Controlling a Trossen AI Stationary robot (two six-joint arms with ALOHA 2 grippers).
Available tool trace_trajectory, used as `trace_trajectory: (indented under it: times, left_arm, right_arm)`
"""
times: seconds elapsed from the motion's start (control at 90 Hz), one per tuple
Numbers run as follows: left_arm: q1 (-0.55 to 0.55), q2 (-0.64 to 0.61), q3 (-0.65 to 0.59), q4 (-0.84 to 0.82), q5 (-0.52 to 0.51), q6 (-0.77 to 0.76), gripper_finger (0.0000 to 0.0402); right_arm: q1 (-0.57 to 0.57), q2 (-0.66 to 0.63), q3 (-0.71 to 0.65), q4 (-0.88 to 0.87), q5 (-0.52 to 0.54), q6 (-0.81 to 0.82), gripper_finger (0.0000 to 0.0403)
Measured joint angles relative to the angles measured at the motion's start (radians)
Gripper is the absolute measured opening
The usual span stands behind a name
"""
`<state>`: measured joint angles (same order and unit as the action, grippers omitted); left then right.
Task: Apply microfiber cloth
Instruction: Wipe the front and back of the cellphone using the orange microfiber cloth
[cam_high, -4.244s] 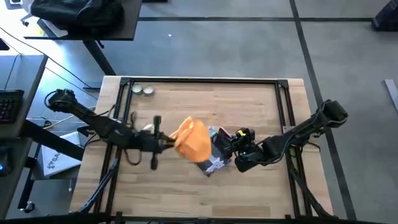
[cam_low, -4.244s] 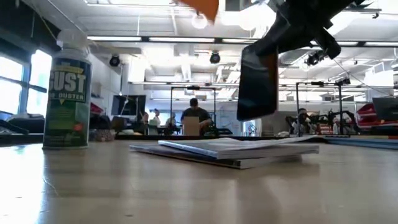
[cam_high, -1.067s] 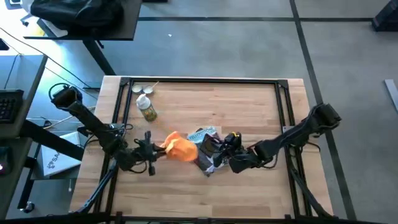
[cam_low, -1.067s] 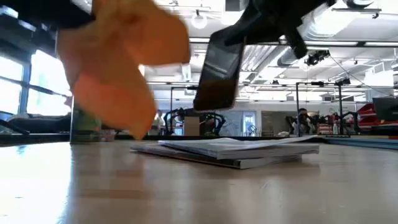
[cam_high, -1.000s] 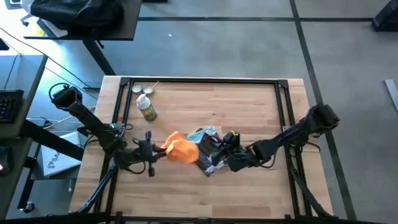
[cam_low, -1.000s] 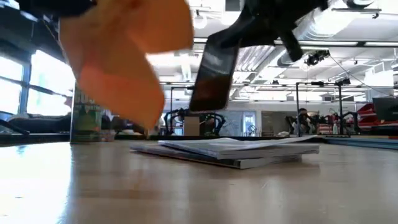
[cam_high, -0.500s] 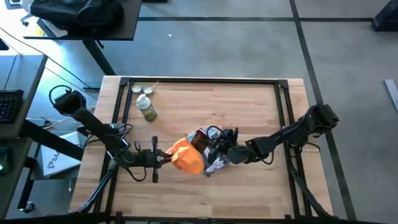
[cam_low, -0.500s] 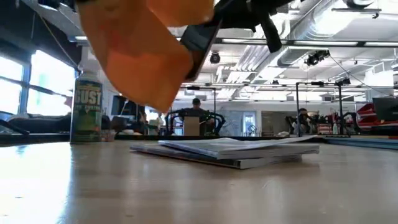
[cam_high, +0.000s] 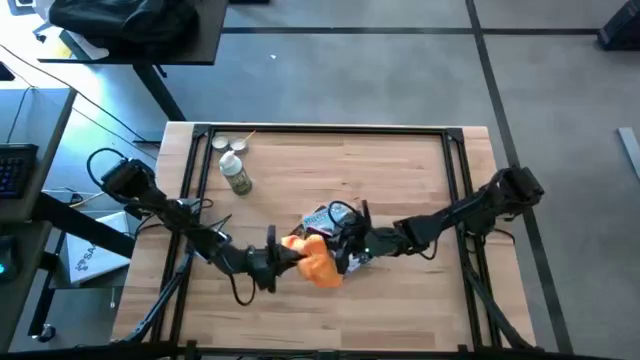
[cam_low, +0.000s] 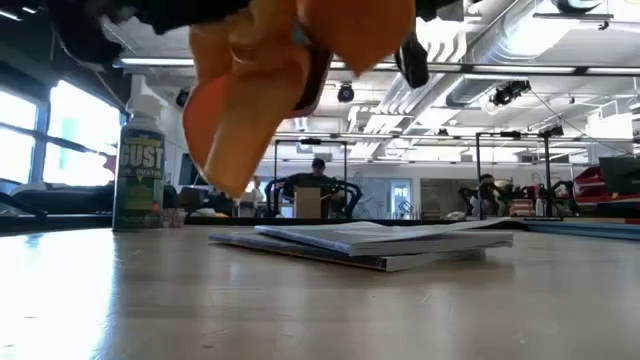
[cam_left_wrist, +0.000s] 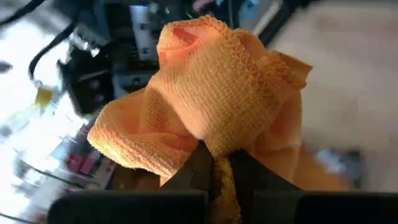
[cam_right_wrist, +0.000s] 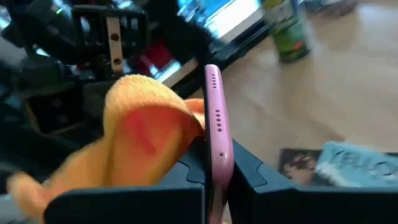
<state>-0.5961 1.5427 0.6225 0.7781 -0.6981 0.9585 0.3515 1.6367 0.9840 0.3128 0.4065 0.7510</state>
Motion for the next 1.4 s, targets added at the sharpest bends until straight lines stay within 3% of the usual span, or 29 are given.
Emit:
trace_trajectory:
  times: [0.2, 0.489, 0.911, 1.078, 1.267, 1.4]
  left_arm:
    - [0.007, 0.016, 0.029, 0.008, -0.088, 0.233, 0.0002]
    - [0.057, 0.012, 0.057, 0.03, -0.107, 0.334, 0.0003]
    - [0.128, 0.011, 0.058, 0.063, -0.068, 0.301, 0.0003]
    - [0.137, 0.014, 0.057, 0.09, -0.141, 0.235, 0.0003]
    - [0.098, 0.013, 0.056, 0.014, -0.141, 0.108, 0.0003]
    - [0.058, 0.007, 0.056, 0.034, -0.221, 0.109, 0.0003]
  right_arm:
    - [-0.016, 0.0, 0.0, -0.014, -0.109, 0.01, 0.0]
    - [-0.015, 0.0, 0.0, -0.042, -0.163, 0.05, 0.0]
    - [-0.015, 0.002, -0.002, -0.046, -0.163, 0.038, 0.0]
    - [-0.004, 0.0, 0.002, -0.006, -0.184, 0.032, 0.0]
    - [-0.007, 0.0, 0.002, 0.03, -0.174, 0.006, 0.0]
    - [-0.012, 0.0, 0.002, 0.026, -0.171, 0.006, 0.0]
